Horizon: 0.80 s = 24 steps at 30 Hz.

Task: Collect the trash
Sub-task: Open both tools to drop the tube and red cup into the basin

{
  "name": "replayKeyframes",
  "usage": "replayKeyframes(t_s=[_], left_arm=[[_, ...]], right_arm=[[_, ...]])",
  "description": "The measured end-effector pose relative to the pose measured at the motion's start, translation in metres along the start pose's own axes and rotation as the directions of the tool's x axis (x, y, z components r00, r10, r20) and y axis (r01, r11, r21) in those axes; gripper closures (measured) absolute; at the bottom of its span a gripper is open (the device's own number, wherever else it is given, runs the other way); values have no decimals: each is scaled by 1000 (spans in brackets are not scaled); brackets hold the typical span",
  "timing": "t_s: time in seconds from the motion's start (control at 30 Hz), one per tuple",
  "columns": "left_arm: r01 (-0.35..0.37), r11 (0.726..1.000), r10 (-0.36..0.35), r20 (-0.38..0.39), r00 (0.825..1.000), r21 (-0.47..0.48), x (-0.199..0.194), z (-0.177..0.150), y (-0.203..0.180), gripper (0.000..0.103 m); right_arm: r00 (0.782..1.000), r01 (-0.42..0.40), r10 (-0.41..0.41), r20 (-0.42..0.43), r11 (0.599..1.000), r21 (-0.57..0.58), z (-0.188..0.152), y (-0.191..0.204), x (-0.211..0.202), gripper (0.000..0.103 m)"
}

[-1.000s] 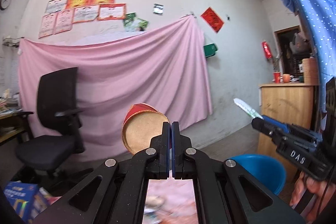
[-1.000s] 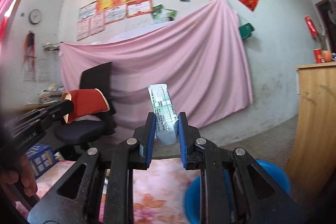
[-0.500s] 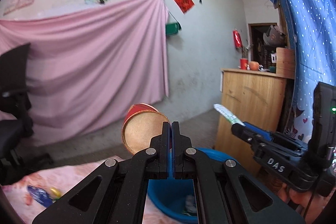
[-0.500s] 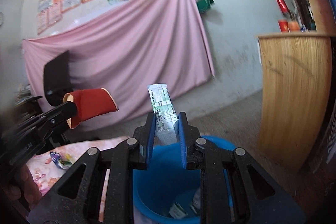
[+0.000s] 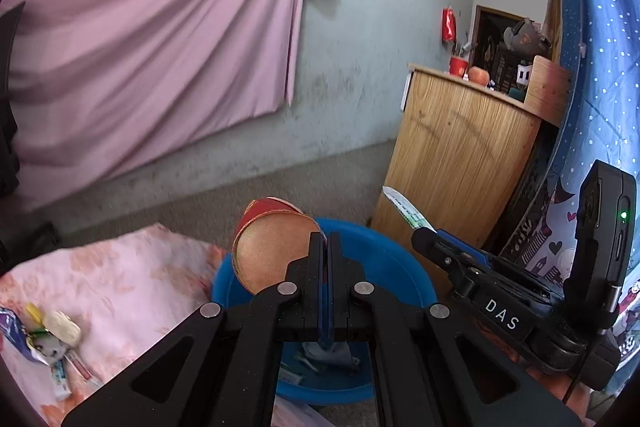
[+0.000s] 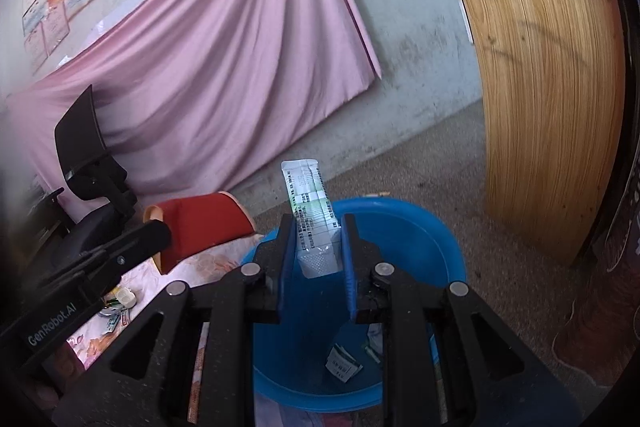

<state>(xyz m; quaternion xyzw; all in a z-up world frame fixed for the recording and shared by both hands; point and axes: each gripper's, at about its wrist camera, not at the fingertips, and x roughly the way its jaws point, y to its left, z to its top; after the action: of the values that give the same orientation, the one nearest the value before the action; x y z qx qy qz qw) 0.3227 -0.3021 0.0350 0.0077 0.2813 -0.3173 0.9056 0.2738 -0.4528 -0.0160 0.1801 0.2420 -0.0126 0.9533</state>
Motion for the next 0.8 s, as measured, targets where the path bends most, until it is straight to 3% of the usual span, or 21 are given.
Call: replayKeyframes(t_s=[0.33, 0.63, 0.7, 0.77, 0.8], left_arm=[[-14, 999, 8, -127, 992, -47, 21, -5, 11, 103], [-58, 996, 50, -116, 992, -64, 8, -10, 25, 101], [-65, 995, 58, -107, 993, -69, 4, -10, 28, 95], [-73, 994, 66, -82, 994, -83, -7, -9, 34, 78], [-75, 993, 69, -68, 995, -90, -12, -9, 37, 75]], right_arm=[[999, 18, -17, -48, 999, 38, 0, -12, 15, 55], [999, 17, -16, -27, 1000, 6, 4, -5, 9, 50], [1000, 13, -13, -10, 1000, -7, 5, -1, 6, 49], [1000, 6, -6, 10, 1000, -23, 7, 5, 1, 46], [1000, 3, -3, 16, 1000, -28, 8, 7, 0, 43]])
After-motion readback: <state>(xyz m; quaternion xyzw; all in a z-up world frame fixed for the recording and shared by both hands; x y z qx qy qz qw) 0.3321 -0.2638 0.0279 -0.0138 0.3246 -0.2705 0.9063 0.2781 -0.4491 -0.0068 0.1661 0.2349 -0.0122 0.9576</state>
